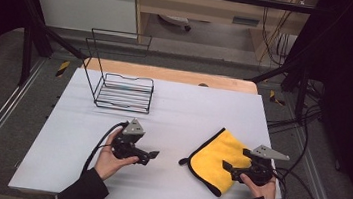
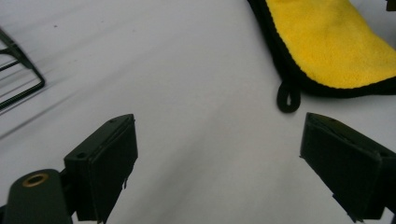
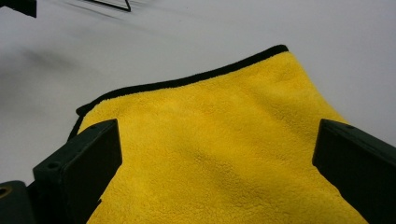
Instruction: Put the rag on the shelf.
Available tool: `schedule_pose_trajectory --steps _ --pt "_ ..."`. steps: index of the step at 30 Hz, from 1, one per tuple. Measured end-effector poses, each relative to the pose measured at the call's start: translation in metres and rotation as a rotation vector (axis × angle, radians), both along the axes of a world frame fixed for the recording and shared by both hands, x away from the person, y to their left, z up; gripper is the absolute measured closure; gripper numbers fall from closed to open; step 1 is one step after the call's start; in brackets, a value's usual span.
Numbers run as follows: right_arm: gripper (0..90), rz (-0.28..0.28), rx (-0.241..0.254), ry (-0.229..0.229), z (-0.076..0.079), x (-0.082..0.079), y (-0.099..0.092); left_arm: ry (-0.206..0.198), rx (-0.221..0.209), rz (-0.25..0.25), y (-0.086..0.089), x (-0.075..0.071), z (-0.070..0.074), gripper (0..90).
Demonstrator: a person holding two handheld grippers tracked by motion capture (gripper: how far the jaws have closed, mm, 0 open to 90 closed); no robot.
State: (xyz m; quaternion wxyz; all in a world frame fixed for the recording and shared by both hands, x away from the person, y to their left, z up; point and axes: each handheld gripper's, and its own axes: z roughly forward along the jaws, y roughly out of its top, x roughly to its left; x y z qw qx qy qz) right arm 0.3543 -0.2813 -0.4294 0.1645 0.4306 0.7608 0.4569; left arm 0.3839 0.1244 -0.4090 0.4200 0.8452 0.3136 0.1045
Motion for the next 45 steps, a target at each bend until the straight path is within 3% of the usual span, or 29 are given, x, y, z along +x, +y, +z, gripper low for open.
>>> schedule_pose_trajectory --steps 5,8,11,14,18,24,27,34,42,45 --pt "2.0 0.0 -0.004 -0.004 0.0 0.0 0.0 0.023 0.016 -0.015 -0.035 0.005 -0.002 15.2" --pt "1.9 0.002 -0.007 -0.002 0.0 0.0 0.0 0.051 0.017 -0.036 -0.047 0.008 -0.004 16.5" --pt "1.9 0.0 -0.011 -0.003 0.0 0.0 0.0 0.08 0.024 -0.06 -0.073 0.012 -0.006 20.5" --pt "1.9 0.0 -0.005 -0.006 0.001 0.0 0.0 0.075 0.02 -0.055 -0.083 0.013 -0.009 27.7" --pt "1.9 0.001 -0.006 -0.006 0.0 0.0 0.0 0.091 0.049 -0.075 -0.101 0.018 -0.014 33.7" --pt "1.9 0.002 0.0 -0.004 0.001 0.0 0.0 0.134 0.063 -0.1 -0.124 0.023 -0.026 45.9" --pt "1.9 0.003 0.001 -0.004 0.001 -0.001 0.0 0.145 0.076 -0.113 -0.131 0.022 -0.03 50.3" --pt "2.0 0.004 0.005 -0.003 0.001 0.0 0.0 0.195 0.058 -0.122 -0.136 0.023 -0.034 60.4" --pt "2.0 0.01 0.006 -0.004 0.001 0.001 0.001 0.217 0.072 -0.118 -0.14 0.025 -0.035 60.1" --pt "2.0 0.014 0.003 -0.008 0.002 0.001 0.001 0.235 0.074 -0.121 -0.143 0.023 -0.034 68.0"
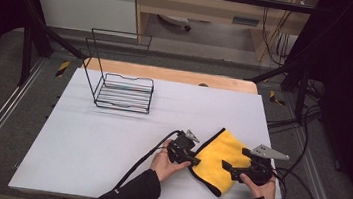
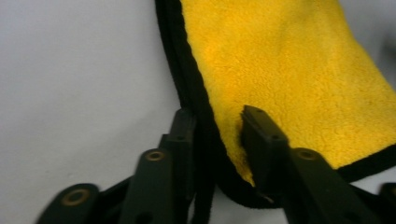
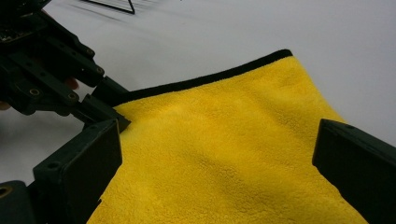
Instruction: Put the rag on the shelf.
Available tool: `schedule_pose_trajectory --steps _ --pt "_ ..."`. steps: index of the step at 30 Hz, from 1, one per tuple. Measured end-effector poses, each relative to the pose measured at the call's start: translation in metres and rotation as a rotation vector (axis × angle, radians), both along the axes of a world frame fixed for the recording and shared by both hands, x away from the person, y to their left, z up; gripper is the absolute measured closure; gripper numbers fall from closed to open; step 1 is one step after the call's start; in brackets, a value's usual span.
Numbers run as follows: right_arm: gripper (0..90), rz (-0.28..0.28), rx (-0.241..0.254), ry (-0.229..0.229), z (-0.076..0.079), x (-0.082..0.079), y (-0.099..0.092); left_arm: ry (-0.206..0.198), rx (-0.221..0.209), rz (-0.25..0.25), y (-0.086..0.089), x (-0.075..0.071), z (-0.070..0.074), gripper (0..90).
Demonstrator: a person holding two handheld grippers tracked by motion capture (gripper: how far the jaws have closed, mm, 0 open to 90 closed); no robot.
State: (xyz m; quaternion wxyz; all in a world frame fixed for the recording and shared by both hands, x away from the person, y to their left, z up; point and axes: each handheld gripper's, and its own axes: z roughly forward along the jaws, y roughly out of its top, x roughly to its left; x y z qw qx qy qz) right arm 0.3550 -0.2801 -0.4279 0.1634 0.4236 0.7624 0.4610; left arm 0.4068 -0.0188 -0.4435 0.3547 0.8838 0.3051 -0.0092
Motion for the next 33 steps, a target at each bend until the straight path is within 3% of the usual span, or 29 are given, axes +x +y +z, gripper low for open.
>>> schedule_pose_trajectory --steps 8,14,17,22,33 --pt "2.0 -0.002 0.004 -0.002 0.001 0.0 -0.001 0.014 0.013 0.007 -0.003 -0.002 0.003 78.6" --pt "2.0 -0.002 0.009 -0.003 0.001 -0.001 -0.001 0.026 -0.006 0.0 0.0 -0.001 0.006 81.1" --pt "2.0 -0.001 0.009 -0.005 0.001 -0.001 -0.001 0.013 -0.006 -0.007 0.004 -0.002 0.013 81.3" --pt "2.0 0.001 0.012 -0.01 0.002 -0.001 0.0 -0.038 0.04 -0.015 0.018 -0.005 0.027 81.5" --pt "2.0 0.001 0.015 -0.004 0.002 -0.002 0.001 -0.054 0.08 0.008 0.058 -0.012 0.032 81.5"
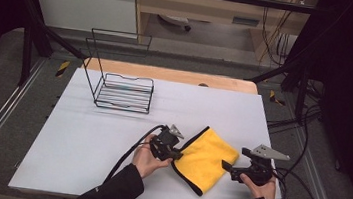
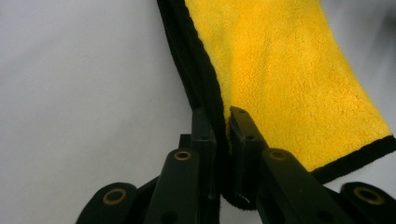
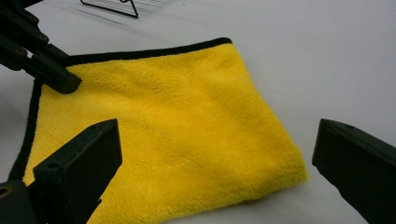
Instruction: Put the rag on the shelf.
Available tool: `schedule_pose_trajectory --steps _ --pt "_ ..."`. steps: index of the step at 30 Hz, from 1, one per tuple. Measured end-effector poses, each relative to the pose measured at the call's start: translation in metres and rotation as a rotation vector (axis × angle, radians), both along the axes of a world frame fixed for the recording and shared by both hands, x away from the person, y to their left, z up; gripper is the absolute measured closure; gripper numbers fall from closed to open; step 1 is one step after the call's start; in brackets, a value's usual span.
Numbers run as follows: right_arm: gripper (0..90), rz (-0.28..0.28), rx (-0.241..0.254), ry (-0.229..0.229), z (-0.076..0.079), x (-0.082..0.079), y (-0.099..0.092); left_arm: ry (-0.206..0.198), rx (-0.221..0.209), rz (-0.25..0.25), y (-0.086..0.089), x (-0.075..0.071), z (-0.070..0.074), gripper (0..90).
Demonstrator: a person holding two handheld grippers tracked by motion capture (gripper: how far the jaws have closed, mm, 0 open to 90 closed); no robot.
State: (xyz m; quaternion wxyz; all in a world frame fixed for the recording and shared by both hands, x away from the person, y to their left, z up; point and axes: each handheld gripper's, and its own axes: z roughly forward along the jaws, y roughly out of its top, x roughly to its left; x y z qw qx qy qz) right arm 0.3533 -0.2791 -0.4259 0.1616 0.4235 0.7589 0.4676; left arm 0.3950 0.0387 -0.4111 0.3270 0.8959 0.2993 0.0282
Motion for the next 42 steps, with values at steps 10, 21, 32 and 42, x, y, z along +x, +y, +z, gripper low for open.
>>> schedule_pose_trajectory --steps 10,21,32,42 --pt "2.3 0.007 -0.008 0.006 -0.001 0.0 0.003 -0.001 0.007 0.024 0.029 -0.013 0.001 81.5" --pt "4.6 0.01 -0.016 0.025 -0.004 0.002 0.014 0.001 -0.005 0.083 0.054 -0.033 -0.007 79.8" --pt "29.9 -0.086 -0.001 0.105 -0.012 0.014 0.035 -0.072 -0.051 0.143 0.057 0.002 0.004 45.1" --pt "56.9 -0.134 -0.066 0.156 -0.02 0.026 0.044 -0.105 -0.071 0.143 0.008 0.065 -0.004 39.9"
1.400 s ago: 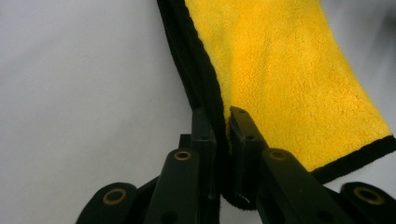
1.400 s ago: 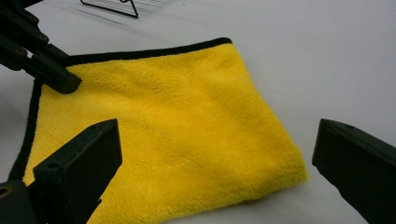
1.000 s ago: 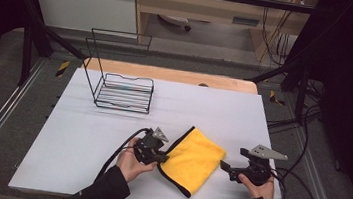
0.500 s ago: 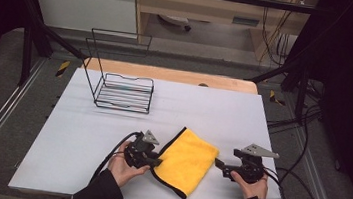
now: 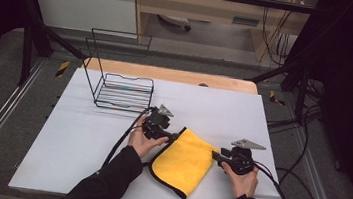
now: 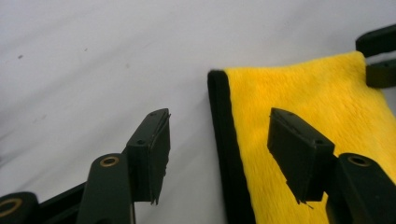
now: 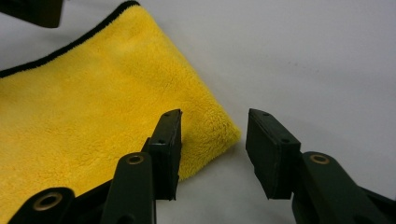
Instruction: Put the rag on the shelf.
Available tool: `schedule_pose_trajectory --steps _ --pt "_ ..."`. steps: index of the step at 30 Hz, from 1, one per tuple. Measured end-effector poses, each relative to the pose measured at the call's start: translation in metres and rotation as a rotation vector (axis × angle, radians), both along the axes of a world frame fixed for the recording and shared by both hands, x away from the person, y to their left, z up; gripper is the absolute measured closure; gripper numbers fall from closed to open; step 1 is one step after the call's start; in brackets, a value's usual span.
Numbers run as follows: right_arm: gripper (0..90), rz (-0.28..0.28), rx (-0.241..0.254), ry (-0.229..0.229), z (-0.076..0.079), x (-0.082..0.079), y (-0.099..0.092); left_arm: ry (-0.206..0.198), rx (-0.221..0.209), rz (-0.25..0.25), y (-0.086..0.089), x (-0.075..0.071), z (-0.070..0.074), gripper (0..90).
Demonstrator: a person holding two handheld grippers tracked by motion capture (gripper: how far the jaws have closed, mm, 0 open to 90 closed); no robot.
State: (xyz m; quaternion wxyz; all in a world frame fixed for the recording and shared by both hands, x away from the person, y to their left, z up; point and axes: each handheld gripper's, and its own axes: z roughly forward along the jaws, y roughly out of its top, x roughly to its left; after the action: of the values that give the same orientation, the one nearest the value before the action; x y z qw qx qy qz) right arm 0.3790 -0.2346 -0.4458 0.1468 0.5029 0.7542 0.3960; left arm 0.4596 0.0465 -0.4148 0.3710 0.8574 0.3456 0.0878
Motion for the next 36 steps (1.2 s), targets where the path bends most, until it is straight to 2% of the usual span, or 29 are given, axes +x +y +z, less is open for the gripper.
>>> schedule_pose_trajectory --steps 2,4,8,9,14,16,17,20,22,23,25,28,30,32,33,34,36 --pt "57.7 -0.003 -0.003 0.02 -0.002 0.001 0.001 -0.001 0.0 -0.001 -0.004 0.003 -0.002 41.2" --pt "57.7 -0.009 -0.007 0.032 -0.003 0.002 0.002 0.008 0.019 -0.014 -0.014 0.01 -0.009 43.5" --pt "58.0 -0.021 -0.003 0.044 -0.004 0.003 0.003 0.039 0.005 -0.021 -0.025 0.018 -0.026 47.6" --pt "58.1 -0.027 -0.001 0.049 -0.005 0.003 0.004 0.061 -0.016 -0.023 -0.026 0.021 -0.031 48.4" --pt "59.4 -0.046 0.018 0.071 -0.007 0.003 0.007 0.081 -0.035 -0.04 -0.025 0.021 -0.031 53.7" --pt "59.0 -0.051 0.022 0.071 -0.007 0.003 0.007 0.122 -0.054 -0.055 -0.026 0.02 -0.031 60.5" --pt "59.1 -0.048 0.019 0.067 -0.007 0.002 0.008 0.123 -0.053 -0.057 -0.026 0.02 -0.031 61.1" --pt "65.6 -0.044 0.032 0.077 -0.007 0.003 0.009 0.145 -0.063 -0.067 -0.026 0.02 -0.03 69.5" --pt "73.1 -0.032 0.055 0.092 -0.008 0.004 0.009 0.142 -0.062 -0.069 -0.026 0.019 -0.029 77.1" --pt "75.5 -0.031 0.061 0.104 -0.007 0.004 0.009 0.137 -0.06 -0.069 -0.026 0.018 -0.028 78.8" --pt "78.1 -0.027 0.068 0.102 -0.006 0.005 0.009 0.12 -0.06 -0.07 -0.024 0.016 -0.025 81.0" --pt "79.7 -0.015 0.068 0.091 -0.005 0.006 0.008 0.104 -0.08 -0.071 -0.02 0.014 -0.023 82.0" --pt "80.0 -0.006 0.065 0.075 -0.004 0.007 0.009 0.088 -0.112 -0.054 -0.012 0.009 -0.019 82.1" --pt "80.0 0.0 0.062 0.068 -0.003 0.009 0.011 0.075 -0.121 -0.046 -0.008 0.007 -0.017 82.2" --pt "80.1 0.027 0.044 0.045 -0.001 0.015 0.016 0.063 -0.131 -0.035 0.0 0.003 -0.013 82.2" --pt "80.0 0.037 0.035 0.041 0.0 0.017 0.018 0.063 -0.131 -0.035 0.0 0.003 -0.013 82.2" --pt "80.0 0.064 0.016 0.026 0.003 0.025 0.024 0.055 -0.16 -0.011 0.009 -0.002 -0.01 82.1"
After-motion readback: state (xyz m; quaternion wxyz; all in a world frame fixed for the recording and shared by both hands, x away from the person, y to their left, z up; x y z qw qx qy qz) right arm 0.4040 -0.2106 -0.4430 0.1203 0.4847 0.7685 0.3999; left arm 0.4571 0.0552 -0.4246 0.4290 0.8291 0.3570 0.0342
